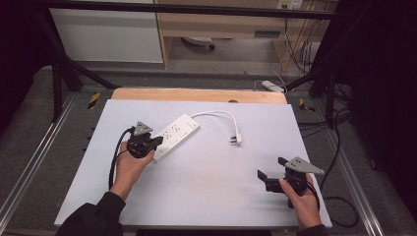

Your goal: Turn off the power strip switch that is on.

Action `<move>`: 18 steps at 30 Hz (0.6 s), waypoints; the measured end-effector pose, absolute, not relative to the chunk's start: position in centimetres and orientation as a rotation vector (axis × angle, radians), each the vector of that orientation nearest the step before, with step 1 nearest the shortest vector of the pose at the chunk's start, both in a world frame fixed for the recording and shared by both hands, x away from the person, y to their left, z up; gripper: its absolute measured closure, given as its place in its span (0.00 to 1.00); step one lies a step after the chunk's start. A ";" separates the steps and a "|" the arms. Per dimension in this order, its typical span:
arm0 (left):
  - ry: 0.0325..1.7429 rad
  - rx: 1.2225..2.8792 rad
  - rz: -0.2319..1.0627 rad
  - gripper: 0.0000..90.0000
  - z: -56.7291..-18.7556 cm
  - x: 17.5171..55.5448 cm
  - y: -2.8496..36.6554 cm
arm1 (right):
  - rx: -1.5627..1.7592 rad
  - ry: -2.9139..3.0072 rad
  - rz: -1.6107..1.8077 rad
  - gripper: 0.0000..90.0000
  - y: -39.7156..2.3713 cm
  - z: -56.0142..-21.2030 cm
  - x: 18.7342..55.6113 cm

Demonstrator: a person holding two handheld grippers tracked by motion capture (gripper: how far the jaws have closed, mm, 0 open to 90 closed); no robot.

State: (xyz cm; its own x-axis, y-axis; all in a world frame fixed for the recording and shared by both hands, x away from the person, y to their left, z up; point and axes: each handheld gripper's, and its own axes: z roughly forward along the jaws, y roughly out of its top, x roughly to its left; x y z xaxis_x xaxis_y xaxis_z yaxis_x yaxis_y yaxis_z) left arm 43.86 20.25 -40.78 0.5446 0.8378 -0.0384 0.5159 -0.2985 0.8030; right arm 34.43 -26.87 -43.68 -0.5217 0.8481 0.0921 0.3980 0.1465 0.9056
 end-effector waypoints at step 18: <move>1.102 2.022 0.475 1.00 -42.1 43.8 20.1 | 1.179 2.006 1.340 0.03 -26.6 -43.9 34.5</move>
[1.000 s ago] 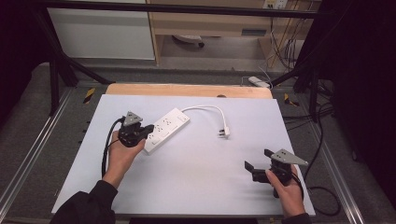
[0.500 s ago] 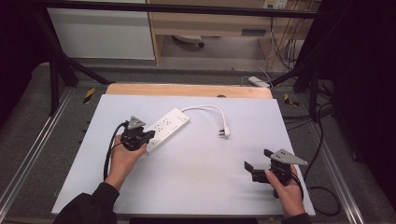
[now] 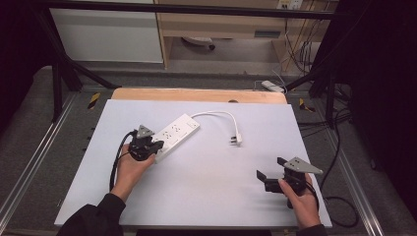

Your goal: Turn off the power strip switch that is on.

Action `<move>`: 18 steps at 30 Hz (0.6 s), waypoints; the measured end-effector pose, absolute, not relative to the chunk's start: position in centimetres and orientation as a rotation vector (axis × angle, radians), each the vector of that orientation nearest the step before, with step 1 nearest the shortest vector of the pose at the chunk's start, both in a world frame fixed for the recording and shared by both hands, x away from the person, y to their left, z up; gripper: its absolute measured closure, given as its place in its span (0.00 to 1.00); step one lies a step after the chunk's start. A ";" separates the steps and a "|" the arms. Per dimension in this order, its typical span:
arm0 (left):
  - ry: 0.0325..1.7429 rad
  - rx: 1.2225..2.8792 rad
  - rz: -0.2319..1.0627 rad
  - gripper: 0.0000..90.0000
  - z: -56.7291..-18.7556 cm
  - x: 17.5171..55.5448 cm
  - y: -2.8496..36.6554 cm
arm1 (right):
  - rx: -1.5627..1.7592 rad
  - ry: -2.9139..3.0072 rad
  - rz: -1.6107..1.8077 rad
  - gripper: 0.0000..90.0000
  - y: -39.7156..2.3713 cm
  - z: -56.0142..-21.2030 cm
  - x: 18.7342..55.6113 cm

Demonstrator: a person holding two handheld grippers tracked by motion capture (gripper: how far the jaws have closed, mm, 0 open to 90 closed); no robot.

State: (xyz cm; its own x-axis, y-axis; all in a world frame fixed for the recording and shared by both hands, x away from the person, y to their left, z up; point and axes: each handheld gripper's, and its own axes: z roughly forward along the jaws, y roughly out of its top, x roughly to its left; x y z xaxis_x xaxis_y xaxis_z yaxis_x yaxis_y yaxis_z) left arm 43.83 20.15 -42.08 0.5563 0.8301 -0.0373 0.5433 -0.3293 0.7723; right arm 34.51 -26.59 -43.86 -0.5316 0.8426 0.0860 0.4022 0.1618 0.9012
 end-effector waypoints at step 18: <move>1.108 2.034 0.459 1.00 -42.8 43.7 20.3 | 1.169 2.021 1.331 0.03 -26.3 -43.9 34.5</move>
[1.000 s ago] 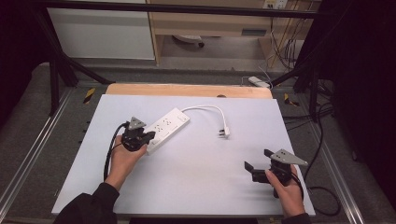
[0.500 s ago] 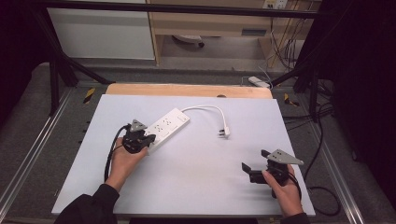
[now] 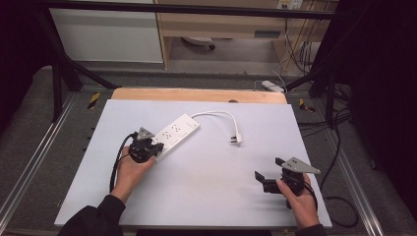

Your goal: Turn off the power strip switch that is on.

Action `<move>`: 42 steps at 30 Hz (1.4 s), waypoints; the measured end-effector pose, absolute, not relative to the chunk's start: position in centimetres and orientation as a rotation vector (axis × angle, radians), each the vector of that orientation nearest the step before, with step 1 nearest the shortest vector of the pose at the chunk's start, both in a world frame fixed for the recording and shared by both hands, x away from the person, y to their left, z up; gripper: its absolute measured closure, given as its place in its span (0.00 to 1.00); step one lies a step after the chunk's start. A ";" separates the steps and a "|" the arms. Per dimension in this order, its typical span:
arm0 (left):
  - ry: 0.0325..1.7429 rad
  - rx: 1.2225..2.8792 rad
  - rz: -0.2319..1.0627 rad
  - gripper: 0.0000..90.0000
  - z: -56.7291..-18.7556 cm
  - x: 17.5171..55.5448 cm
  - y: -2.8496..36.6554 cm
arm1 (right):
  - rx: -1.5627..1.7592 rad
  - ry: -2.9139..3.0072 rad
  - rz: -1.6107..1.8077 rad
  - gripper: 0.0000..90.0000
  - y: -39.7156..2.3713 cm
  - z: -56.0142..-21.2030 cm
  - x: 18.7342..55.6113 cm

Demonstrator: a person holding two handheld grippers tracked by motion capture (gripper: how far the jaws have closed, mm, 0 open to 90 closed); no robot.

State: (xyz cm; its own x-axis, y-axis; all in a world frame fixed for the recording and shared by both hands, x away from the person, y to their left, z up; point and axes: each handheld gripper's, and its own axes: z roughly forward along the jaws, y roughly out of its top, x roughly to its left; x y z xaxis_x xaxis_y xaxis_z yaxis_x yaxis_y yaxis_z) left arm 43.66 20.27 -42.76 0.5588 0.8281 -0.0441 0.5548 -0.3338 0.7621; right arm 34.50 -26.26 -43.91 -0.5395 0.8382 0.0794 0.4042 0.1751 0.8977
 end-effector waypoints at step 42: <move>1.104 2.008 0.464 1.00 -43.2 43.3 20.3 | 1.162 2.017 1.338 0.03 -26.4 -43.9 34.5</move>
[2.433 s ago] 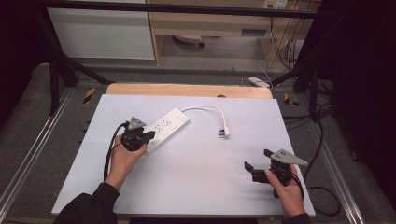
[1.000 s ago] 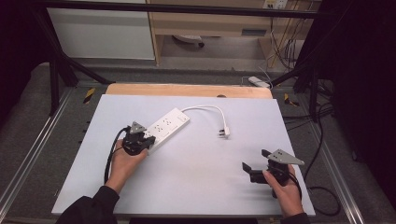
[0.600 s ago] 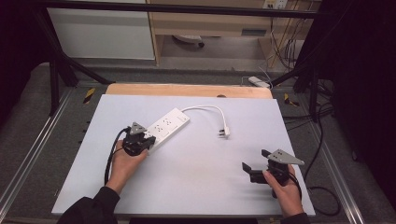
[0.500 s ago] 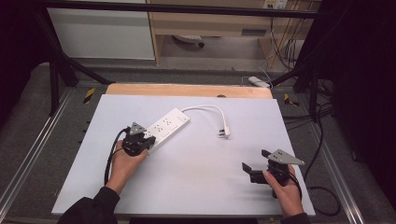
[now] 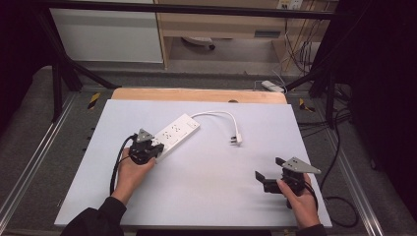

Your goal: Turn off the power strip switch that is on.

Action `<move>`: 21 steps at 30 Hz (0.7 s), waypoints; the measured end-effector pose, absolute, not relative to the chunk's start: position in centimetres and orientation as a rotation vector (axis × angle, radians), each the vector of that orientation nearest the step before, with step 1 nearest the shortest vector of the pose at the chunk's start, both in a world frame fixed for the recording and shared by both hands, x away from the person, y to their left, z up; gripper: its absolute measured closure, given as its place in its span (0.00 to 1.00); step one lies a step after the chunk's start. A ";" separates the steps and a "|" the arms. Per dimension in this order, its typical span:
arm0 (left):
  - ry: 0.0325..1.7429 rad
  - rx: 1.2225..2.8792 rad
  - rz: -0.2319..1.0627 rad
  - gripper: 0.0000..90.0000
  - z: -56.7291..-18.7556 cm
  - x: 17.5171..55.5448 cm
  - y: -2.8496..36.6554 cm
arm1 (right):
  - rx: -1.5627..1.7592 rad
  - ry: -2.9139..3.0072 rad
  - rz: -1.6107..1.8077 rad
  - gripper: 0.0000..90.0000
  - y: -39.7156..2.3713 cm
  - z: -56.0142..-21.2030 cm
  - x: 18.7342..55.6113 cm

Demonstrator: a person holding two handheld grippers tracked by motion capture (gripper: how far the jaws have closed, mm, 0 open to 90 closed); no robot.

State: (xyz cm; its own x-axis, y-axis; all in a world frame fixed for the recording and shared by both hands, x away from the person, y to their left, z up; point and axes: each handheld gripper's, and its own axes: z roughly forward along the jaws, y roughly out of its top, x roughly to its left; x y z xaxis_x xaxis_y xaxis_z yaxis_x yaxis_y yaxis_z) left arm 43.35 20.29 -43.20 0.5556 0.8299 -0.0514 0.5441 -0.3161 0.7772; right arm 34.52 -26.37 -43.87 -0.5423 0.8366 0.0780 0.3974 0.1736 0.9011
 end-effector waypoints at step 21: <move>1.093 2.017 0.481 1.00 -43.5 43.3 20.3 | 1.162 2.019 1.336 0.03 -26.4 -43.9 34.5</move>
